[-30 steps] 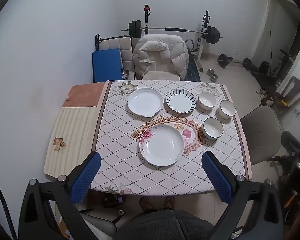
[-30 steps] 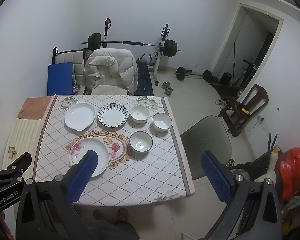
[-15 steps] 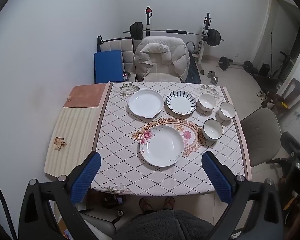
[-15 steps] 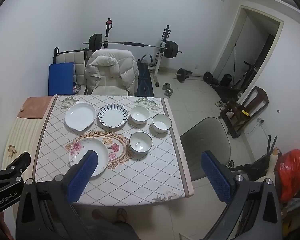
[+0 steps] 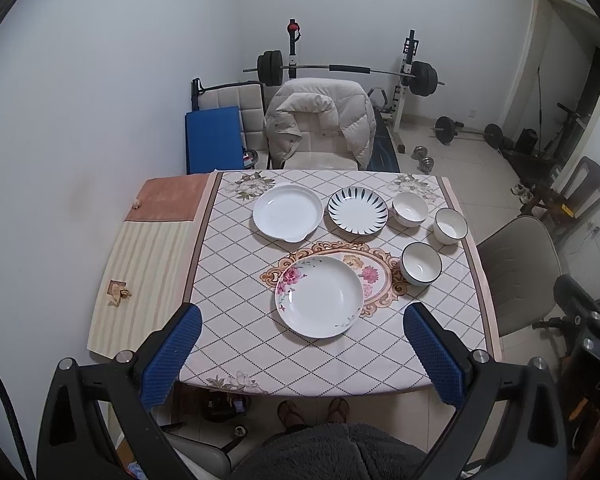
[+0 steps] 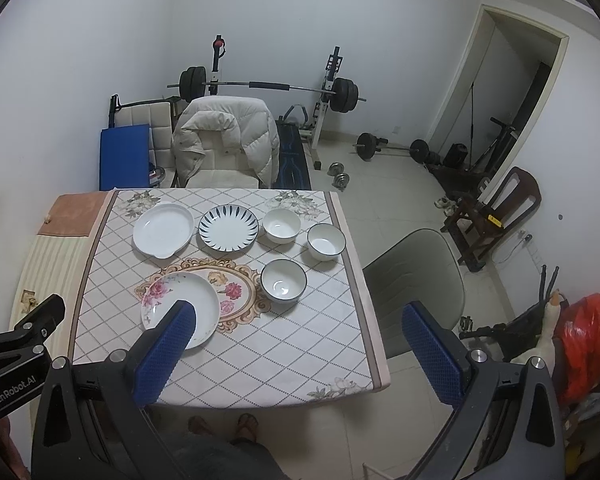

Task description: Organize plates and bowls

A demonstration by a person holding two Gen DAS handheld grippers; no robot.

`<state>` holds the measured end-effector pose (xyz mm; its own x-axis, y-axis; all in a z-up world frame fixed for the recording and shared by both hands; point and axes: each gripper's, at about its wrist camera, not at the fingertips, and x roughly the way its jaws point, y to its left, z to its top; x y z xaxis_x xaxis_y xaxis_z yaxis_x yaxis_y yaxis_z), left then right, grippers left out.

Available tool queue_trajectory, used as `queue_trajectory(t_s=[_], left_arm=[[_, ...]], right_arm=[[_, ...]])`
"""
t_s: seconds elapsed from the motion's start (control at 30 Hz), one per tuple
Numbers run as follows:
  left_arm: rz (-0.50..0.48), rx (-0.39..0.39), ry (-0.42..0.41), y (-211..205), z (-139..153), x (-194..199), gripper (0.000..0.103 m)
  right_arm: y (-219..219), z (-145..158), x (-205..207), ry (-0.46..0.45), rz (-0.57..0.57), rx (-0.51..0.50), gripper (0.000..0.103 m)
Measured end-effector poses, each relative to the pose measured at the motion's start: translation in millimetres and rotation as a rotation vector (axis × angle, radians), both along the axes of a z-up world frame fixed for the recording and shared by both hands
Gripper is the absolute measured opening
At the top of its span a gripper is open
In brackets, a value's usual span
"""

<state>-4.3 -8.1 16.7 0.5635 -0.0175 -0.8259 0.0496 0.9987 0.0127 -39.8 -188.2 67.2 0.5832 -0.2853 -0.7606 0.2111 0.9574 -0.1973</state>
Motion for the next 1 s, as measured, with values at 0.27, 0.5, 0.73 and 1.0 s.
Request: queue_trajectory(t_s=[0.27,0.5,0.73,1.0], left_arm=[[-0.006,0.003,-0.006,-5.4,0.8,-1.1,0.103],[-0.006,0.001,-0.006,-6.2,1.0,-1.2,0.103],[-0.010,0.001,-0.017,-6.9,3.4,-1.1,0.103],[-0.014,0.000,-0.023,-8.9,4.9,0.2,0.103]], right_arm=[[-2.6,-3.8,0.9,0.005,-0.008,0.005,0.103],[-3.1,-3.3,0.2,-0.002,-0.014,0.015,0.103],[-0.9,-2.5,1.2,-0.006,-0.014,0.016,0.103],[0.0,-1.1,1.6,-0.006,-0.010,0.020,0.103]])
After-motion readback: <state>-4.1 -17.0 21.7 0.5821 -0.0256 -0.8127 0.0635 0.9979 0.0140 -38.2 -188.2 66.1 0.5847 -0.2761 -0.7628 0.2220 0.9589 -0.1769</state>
